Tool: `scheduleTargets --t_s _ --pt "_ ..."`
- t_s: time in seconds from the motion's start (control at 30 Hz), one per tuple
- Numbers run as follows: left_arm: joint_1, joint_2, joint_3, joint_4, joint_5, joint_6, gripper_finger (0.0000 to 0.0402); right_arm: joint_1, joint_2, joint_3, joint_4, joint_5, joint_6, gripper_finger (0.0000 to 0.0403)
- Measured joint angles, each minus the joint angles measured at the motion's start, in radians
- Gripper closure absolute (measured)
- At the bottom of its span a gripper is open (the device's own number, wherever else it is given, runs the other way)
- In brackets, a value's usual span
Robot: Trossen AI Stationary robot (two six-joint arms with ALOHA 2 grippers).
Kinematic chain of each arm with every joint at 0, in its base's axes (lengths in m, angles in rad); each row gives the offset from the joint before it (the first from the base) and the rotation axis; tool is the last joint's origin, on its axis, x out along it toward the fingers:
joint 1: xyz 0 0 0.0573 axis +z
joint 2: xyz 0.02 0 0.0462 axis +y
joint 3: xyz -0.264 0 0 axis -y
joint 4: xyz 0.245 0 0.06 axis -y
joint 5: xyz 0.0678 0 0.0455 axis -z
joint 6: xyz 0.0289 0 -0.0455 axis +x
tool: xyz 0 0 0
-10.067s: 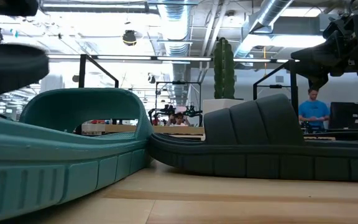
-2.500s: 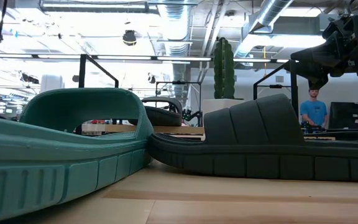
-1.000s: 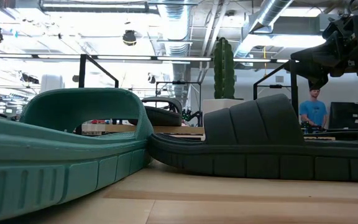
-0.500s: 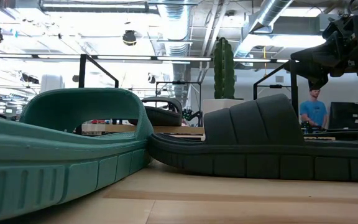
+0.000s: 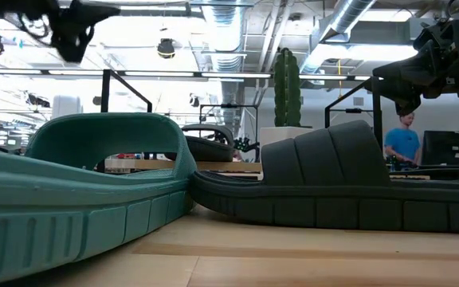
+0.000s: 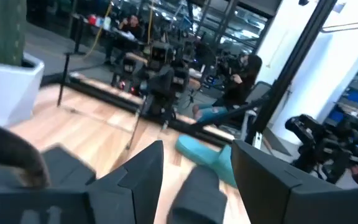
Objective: Pick and place slides into the shelf
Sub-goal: Put the black slipper on the shelf
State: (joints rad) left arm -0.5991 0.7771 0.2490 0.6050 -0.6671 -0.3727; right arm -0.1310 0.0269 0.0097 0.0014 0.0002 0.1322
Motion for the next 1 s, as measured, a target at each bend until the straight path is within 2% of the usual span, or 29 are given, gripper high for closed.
scheduleTargets --t_s 0.33,0.43,0.57,0.63,0.77,1.0 --pt "0.001 -0.148 -0.230 0.196 0.084 -0.036 0.0226 0.000 0.000 0.000 0.000 0.000 0.000 0.0209" --pt "0.001 -0.181 -0.237 0.140 0.084 -0.084 0.0226 0.000 0.000 0.000 0.001 0.000 0.000 0.0209" --pt "0.001 -0.193 -0.237 0.161 0.096 -0.082 0.0226 0.000 0.000 0.000 0.001 0.000 0.005 0.0211" --pt "0.001 -0.198 -0.237 0.166 0.095 -0.076 0.0226 0.007 0.000 0.000 0.001 -0.020 0.096 0.0211" --pt "0.001 -0.200 -0.237 0.175 0.083 -0.094 0.0226 0.033 0.001 -0.002 0.037 -0.048 0.456 0.0211" --pt "0.001 -0.200 -0.237 0.171 0.079 -0.154 0.0226 0.066 0.000 -0.002 0.249 -0.052 0.705 0.0211"
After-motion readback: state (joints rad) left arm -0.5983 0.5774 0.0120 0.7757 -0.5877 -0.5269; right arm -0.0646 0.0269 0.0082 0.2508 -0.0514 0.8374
